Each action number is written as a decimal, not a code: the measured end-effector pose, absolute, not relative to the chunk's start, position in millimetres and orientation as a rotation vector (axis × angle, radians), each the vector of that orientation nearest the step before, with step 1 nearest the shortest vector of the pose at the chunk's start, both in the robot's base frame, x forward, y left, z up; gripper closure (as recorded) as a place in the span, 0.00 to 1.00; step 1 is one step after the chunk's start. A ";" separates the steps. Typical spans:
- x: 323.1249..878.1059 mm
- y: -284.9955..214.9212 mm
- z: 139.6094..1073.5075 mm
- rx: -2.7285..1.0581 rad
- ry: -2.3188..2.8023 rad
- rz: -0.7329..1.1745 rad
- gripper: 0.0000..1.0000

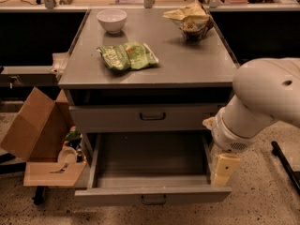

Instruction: Close middle drawer

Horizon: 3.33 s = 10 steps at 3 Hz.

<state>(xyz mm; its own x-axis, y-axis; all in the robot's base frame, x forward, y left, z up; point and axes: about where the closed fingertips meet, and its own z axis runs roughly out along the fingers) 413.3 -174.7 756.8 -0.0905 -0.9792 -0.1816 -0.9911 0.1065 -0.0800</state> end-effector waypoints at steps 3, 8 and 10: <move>386.2 -222.8 545.4 -2.076 2.312 0.163 0.19; 389.6 -211.3 404.5 -2.108 2.237 0.294 1.00; 397.3 -203.4 381.3 -2.116 2.206 0.303 0.83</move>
Offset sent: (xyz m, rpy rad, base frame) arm -0.0261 -0.0529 -0.2333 -0.0937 0.1644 0.0148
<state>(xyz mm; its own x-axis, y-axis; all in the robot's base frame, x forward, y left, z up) 397.3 -203.4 381.3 -0.0497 -0.9813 -0.1861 -0.9951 0.0326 0.0934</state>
